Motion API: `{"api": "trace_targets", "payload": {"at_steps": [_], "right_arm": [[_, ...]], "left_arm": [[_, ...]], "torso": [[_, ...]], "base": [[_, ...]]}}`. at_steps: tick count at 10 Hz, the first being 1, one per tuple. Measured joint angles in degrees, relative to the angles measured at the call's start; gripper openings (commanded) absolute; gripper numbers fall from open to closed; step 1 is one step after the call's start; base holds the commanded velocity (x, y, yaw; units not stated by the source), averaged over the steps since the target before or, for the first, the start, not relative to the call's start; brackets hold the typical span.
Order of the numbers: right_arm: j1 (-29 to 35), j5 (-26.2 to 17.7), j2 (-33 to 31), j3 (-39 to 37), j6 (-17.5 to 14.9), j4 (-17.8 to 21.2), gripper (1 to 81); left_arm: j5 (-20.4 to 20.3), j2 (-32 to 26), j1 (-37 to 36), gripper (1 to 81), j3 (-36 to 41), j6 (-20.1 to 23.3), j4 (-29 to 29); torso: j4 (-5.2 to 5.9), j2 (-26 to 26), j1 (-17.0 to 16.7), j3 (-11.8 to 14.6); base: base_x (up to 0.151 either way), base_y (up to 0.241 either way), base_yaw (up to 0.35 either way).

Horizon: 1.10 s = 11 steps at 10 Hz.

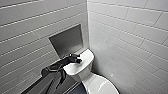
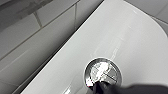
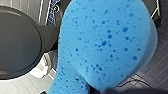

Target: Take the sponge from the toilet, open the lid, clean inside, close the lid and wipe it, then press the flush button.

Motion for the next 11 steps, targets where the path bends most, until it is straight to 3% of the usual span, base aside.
{"api": "trace_targets", "payload": {"at_steps": [9, 11], "right_arm": [[-0.4, 0.5, 1.5, 0.3, -0.1, 0.0, 1.0], [-0.4, 0.7, 2.2, 0.3, -0.1, 0.0, 1.0]], "left_arm": [[-3.8, 0.0, 0.1, 1.0, -0.1, 0.0, 2.0], [-6.4, 0.1, -0.4, 1.0, 0.1, 0.0, 2.0]], "torso": [[0.00, 0.0, 0.0, -0.1], [0.00, 0.0, 0.0, -2.1]], "base": [[0.000, 0.000, 0.000], [0.000, 0.000, 0.000]]}}
